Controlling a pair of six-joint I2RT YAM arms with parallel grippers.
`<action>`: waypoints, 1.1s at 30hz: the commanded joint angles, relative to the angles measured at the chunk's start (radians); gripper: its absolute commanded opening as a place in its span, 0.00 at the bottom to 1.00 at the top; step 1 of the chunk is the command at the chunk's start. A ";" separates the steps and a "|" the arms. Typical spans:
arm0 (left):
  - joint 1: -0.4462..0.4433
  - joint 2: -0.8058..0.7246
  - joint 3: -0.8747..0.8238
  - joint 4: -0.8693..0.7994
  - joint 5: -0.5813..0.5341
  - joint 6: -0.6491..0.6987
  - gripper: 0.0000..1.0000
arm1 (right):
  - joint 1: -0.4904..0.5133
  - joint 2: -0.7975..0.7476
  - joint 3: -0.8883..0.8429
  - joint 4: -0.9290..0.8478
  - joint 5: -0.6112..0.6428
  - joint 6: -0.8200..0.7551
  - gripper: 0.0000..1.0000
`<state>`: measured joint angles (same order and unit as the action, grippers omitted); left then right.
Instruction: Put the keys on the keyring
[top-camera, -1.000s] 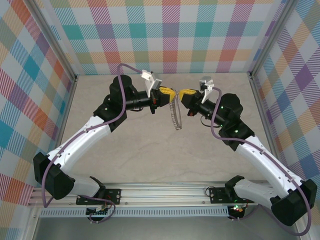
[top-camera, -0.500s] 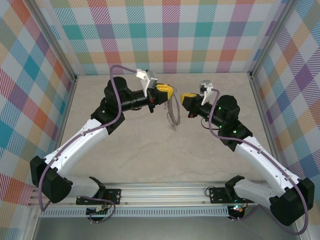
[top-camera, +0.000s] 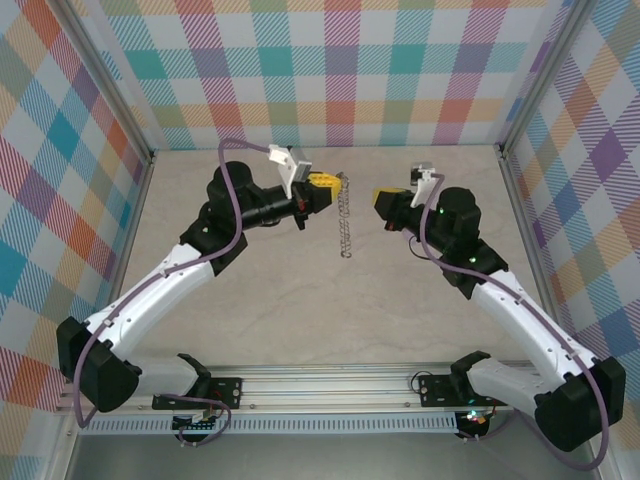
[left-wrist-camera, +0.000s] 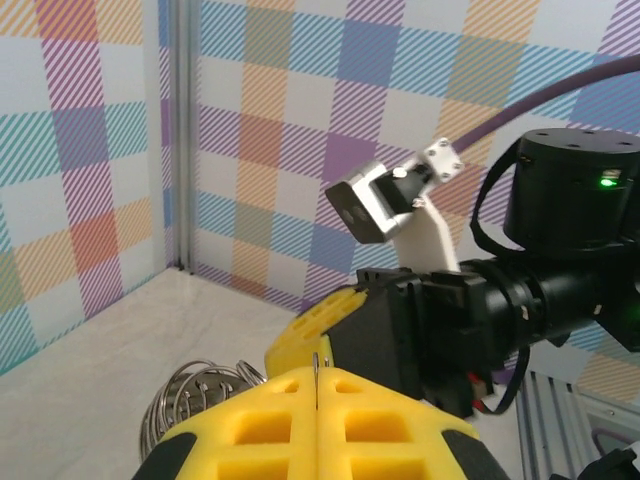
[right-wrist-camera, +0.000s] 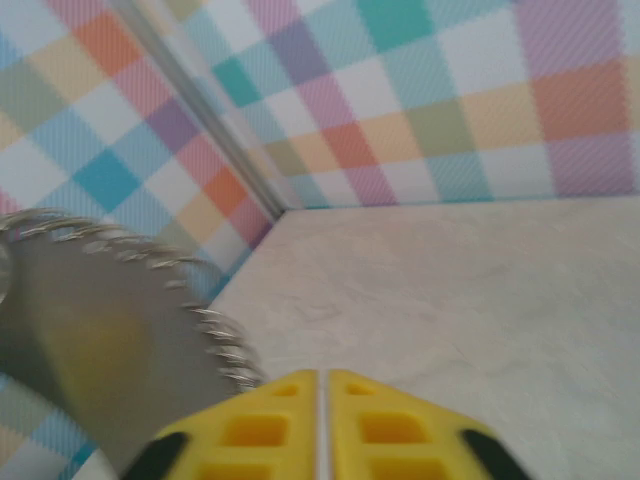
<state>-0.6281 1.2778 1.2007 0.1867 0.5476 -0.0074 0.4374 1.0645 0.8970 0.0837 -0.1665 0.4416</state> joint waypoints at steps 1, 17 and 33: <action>-0.013 -0.074 -0.048 0.062 -0.065 0.013 0.00 | -0.061 0.054 -0.020 -0.113 0.036 0.083 0.38; -0.012 -0.089 -0.130 0.083 -0.140 0.031 0.00 | -0.337 0.740 0.401 -0.539 0.057 0.132 0.72; -0.012 -0.054 -0.164 0.160 -0.110 -0.011 0.00 | -0.335 0.952 0.529 -0.647 0.055 0.222 0.50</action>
<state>-0.6281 1.2289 1.0367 0.2489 0.4210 -0.0082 0.0986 2.0209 1.4189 -0.5301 -0.1150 0.6430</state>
